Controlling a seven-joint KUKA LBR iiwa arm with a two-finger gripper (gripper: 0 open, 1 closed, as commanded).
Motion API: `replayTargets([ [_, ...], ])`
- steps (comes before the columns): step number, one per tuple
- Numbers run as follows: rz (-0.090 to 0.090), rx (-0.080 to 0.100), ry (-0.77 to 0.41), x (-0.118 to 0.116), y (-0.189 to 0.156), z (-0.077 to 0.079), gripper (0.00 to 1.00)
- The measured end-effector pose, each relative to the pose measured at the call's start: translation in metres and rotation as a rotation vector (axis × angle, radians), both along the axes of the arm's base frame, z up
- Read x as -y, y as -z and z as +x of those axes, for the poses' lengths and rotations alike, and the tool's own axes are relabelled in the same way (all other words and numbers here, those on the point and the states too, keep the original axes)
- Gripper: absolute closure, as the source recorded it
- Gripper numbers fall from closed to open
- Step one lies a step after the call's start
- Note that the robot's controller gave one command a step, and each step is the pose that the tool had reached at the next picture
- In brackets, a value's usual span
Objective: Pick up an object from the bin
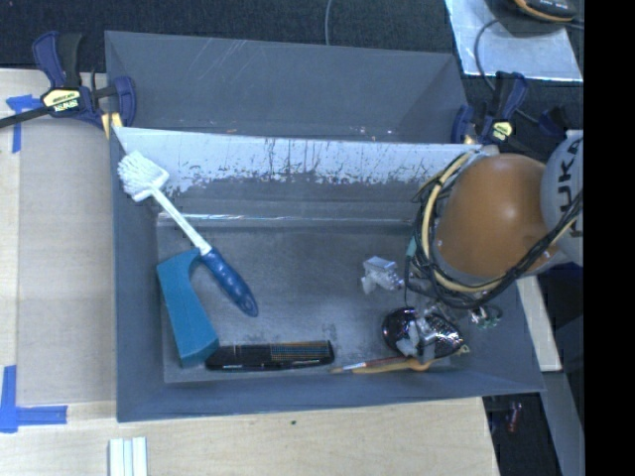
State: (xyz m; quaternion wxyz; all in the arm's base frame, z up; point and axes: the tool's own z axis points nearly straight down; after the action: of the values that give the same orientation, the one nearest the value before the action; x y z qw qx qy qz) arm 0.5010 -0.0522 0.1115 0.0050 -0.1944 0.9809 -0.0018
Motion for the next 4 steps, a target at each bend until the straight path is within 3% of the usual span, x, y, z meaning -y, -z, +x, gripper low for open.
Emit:
replayTargets([
  [1,0.001,0.006,-0.002,-0.023,-0.006,0.006,0.0],
  [2,0.001,0.004,0.076,0.003,0.001,-0.008,0.0],
  [3,0.001,0.006,-0.074,0.056,0.037,0.0,0.0],
  [4,0.006,0.003,0.389,0.075,0.042,-0.006,1.0],
])
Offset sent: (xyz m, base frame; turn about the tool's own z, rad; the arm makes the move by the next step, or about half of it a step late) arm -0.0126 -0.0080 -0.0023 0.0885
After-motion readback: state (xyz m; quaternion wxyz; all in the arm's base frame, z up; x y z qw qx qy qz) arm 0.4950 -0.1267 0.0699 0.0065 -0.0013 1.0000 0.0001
